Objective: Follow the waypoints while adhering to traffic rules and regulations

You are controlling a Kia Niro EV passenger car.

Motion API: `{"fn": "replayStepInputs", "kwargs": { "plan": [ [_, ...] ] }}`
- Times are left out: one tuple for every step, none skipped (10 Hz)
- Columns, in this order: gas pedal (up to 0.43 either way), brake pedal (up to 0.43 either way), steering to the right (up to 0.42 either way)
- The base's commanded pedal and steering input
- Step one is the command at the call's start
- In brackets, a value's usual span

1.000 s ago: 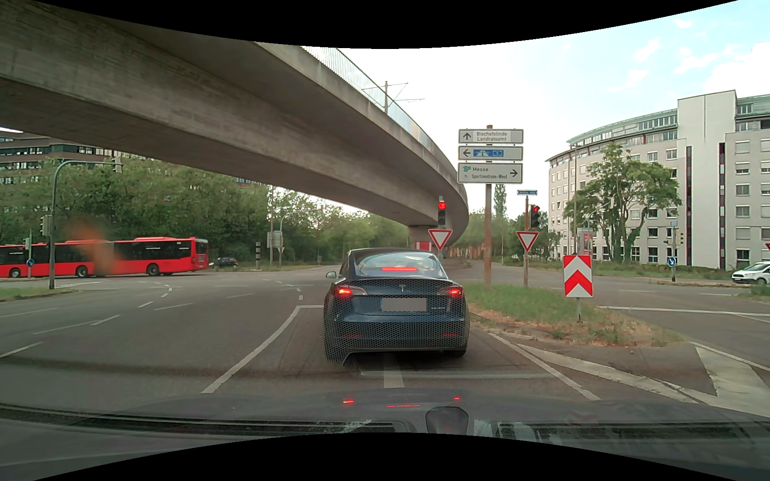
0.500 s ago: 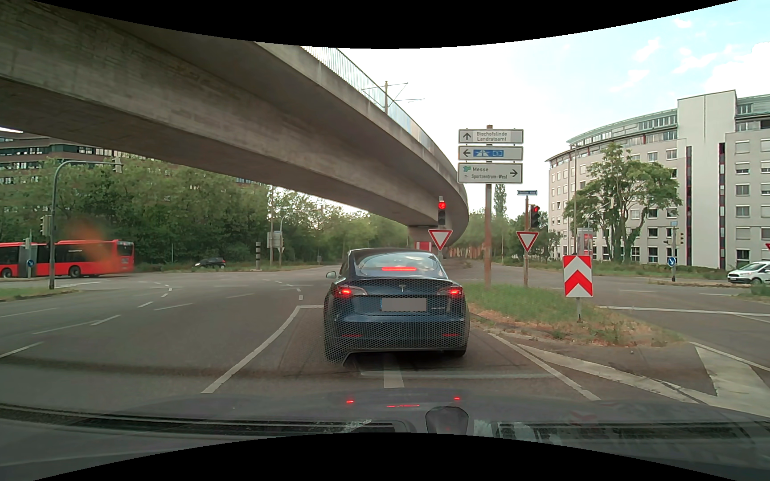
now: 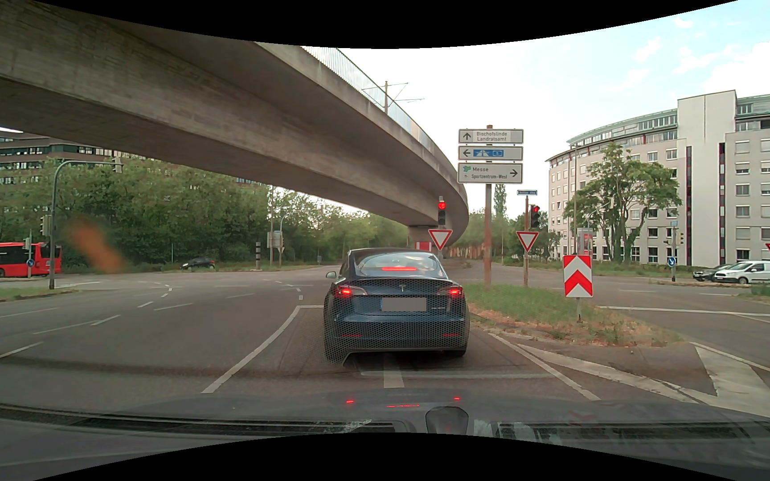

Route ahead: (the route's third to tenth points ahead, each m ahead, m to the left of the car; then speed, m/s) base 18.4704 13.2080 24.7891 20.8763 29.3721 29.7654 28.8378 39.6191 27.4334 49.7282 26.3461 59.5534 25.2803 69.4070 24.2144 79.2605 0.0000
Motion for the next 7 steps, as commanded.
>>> {"fn": "replayStepInputs", "kwargs": {
  "plan": [
    [0.0, 0.287, -0.012],
    [0.0, 0.287, -0.012],
    [0.0, 0.287, -0.012],
    [0.0, 0.287, -0.012],
    [0.0, 0.287, -0.012],
    [0.0, 0.287, -0.012],
    [0.0, 0.287, -0.012]
  ]
}}
